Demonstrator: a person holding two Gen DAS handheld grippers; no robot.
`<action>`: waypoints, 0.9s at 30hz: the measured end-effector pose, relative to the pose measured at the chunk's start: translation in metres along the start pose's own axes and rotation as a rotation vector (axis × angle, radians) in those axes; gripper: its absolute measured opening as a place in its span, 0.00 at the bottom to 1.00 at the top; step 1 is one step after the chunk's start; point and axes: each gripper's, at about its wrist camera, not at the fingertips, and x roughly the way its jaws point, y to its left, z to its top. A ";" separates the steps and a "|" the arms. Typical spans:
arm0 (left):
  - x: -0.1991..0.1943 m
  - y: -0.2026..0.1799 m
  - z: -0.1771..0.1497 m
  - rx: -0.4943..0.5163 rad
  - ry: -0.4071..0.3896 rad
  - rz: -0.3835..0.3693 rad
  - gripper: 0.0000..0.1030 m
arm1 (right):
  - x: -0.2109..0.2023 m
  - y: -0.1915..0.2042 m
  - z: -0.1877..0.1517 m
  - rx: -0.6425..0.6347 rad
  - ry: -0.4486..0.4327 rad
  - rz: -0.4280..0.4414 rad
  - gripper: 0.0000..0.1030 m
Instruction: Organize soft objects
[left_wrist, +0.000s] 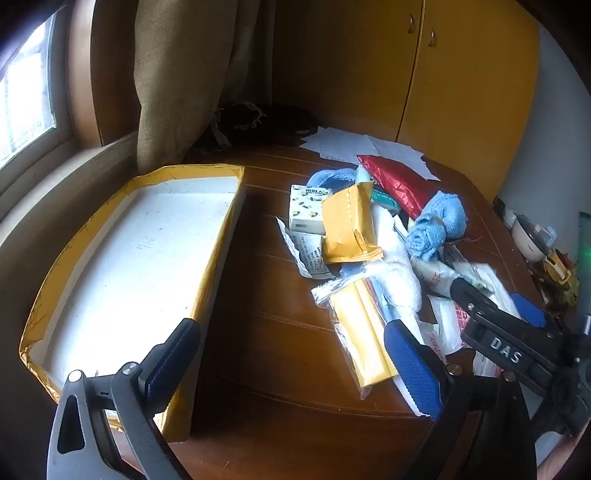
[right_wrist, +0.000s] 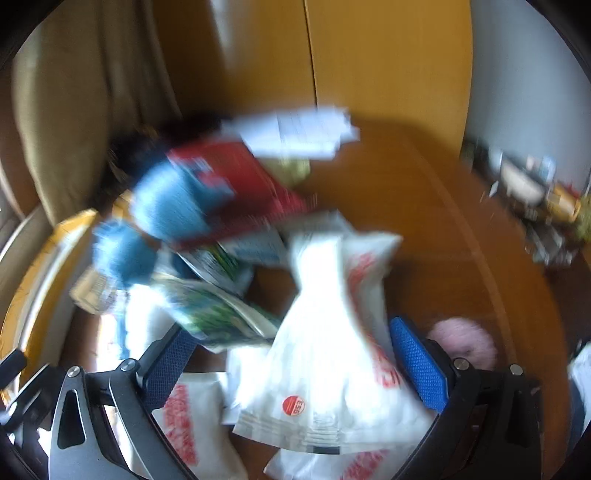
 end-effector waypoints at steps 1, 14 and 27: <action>-0.002 0.001 0.000 -0.004 -0.002 -0.005 0.98 | -0.010 0.002 0.000 -0.011 -0.029 0.017 1.00; -0.018 -0.003 -0.010 0.052 0.050 -0.047 0.98 | -0.061 -0.032 -0.027 0.039 -0.003 0.414 1.00; -0.019 -0.021 0.003 0.085 0.044 -0.021 0.98 | -0.074 -0.037 -0.010 0.046 -0.043 0.369 0.99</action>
